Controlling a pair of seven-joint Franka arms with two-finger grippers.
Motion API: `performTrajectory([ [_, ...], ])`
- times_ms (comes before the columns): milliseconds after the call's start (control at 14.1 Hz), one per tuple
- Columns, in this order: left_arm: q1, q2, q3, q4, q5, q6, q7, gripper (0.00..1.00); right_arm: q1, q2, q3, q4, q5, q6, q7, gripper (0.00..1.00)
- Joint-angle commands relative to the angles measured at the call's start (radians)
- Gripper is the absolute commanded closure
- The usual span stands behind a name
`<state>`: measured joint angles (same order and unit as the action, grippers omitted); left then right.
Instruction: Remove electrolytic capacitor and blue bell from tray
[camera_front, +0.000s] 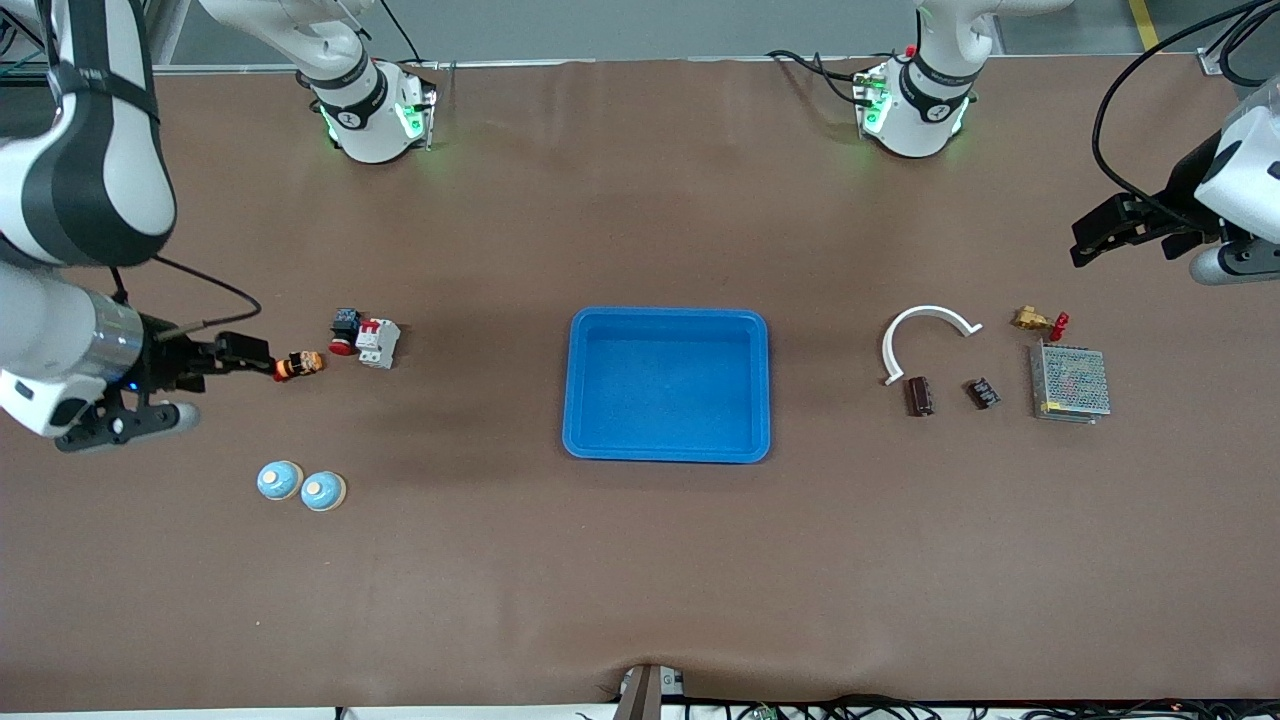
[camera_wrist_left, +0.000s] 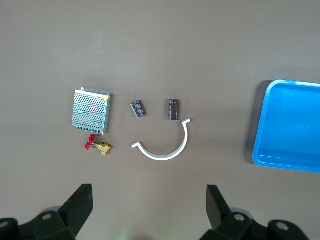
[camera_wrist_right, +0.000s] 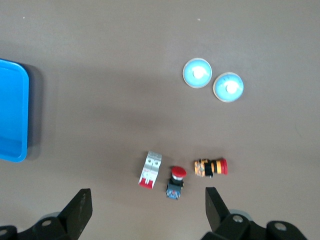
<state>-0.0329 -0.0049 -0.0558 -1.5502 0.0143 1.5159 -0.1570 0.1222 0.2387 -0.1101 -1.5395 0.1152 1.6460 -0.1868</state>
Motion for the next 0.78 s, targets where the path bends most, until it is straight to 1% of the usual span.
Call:
performTrajectory([
  [0, 0.001, -0.007, 0.001, 0.001, -0.016, 0.000, 0.013, 0.00, 0.004, -0.155, 0.001, -0.164, -0.019, 0.018, 0.049, 0.00],
  [142, -0.001, -0.007, 0.001, 0.001, -0.014, 0.001, 0.010, 0.00, 0.005, -0.218, 0.003, -0.223, -0.040, 0.021, 0.085, 0.00],
  [426, 0.002, -0.004, 0.001, 0.004, -0.014, 0.000, 0.016, 0.00, -0.007, -0.285, 0.004, -0.261, -0.069, 0.015, 0.102, 0.00],
  [568, 0.005, -0.006, 0.002, 0.004, -0.013, 0.000, 0.019, 0.00, -0.021, -0.305, 0.004, -0.281, -0.071, 0.023, 0.122, 0.00],
  [710, 0.007, -0.007, 0.002, 0.013, -0.014, 0.000, 0.019, 0.00, -0.061, -0.305, 0.029, -0.281, -0.072, 0.029, 0.141, 0.00],
])
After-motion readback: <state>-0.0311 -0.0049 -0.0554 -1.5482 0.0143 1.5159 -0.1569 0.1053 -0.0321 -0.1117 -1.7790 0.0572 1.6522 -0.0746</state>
